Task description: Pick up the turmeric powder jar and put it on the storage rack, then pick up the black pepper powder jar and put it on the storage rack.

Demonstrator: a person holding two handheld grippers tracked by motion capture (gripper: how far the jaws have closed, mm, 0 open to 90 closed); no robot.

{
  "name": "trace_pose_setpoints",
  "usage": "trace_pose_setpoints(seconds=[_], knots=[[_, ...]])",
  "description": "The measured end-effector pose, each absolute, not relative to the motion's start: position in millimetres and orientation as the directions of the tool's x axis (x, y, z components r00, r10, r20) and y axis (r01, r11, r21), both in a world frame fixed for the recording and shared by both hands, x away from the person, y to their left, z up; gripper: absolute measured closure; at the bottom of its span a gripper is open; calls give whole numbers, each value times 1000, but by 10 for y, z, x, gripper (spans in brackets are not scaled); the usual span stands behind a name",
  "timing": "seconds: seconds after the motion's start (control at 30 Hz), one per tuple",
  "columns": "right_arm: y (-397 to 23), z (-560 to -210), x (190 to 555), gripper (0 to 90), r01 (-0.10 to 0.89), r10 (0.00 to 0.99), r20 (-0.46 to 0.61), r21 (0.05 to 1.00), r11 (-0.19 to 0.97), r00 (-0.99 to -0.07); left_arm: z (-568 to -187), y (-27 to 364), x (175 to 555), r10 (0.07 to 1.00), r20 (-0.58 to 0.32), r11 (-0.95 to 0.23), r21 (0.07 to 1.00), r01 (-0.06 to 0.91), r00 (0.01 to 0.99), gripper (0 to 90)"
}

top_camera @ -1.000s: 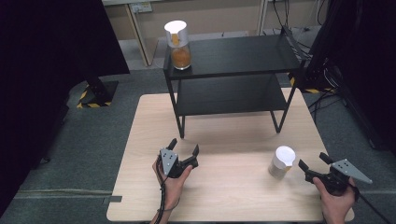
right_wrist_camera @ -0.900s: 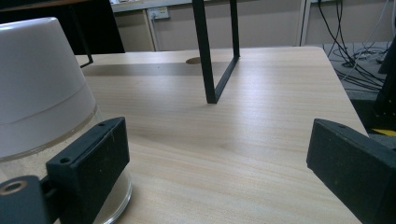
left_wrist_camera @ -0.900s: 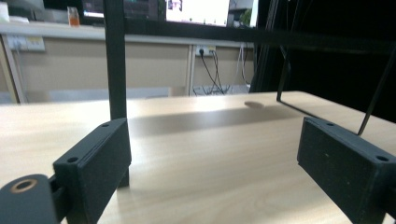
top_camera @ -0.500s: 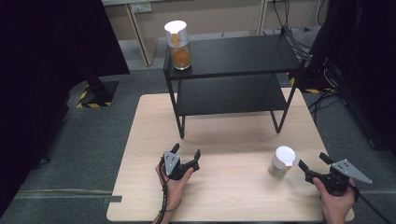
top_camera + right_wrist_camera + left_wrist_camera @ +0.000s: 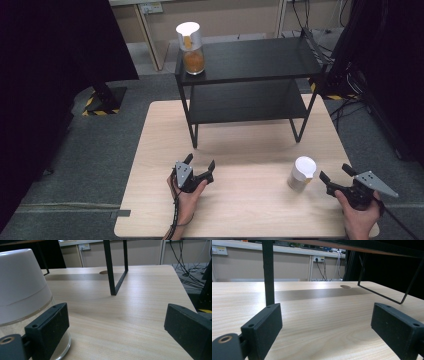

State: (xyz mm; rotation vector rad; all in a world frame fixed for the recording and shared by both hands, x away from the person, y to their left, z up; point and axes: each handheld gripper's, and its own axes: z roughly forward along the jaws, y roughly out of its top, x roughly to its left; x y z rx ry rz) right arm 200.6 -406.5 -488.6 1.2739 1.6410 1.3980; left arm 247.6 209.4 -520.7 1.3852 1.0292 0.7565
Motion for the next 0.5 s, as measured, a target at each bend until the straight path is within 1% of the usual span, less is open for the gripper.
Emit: trace_pose_setpoints(seconds=[0.5], knots=[[-4074,-4902,1987,60,260,932,124,965,-33,-341,-5208,2070,2460,910,-120,71,988,137,397,96]])
